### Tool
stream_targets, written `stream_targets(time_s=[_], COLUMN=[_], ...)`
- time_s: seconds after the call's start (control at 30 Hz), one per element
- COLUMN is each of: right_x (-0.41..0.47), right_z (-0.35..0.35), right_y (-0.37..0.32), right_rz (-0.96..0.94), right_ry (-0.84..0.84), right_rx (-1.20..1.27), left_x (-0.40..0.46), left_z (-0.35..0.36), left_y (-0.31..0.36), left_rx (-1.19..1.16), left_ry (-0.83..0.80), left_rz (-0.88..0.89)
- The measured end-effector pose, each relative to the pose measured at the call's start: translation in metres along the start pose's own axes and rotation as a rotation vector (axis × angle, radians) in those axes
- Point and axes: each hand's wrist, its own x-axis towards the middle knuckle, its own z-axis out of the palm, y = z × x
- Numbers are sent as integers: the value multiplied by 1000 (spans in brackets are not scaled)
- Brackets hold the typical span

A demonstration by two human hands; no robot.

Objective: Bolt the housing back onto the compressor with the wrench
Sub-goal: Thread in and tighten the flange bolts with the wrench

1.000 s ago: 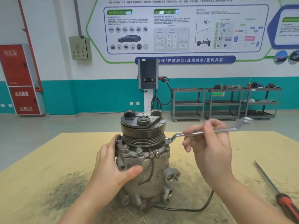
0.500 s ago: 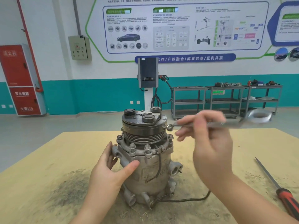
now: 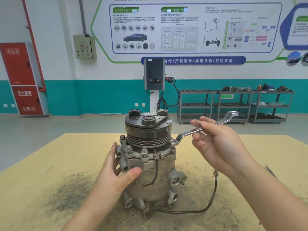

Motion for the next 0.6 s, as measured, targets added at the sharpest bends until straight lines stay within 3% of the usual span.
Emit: stream_targets(time_s=[0.1, 0.23, 0.4, 0.5, 0.6], right_x=[-2, -20, -32, -39, -43], right_z=[-3, -10, 3, 21, 29], right_y=[9, 35, 44, 52, 38], right_rz=[-171, -841, -1293, -1372, -1316], right_ry=[-38, -195, -477, -471, -378], right_rx=[-86, -428, -1044, -1226, -1057], left_x=[-3, -7, -8, -3, -8], left_z=[2, 9, 29, 32, 28], left_y=[2, 1, 4, 7, 9], left_rx=[16, 53, 184, 23, -9], left_ry=[-10, -24, 117, 151, 174], left_rz=[10, 39, 107, 148, 122])
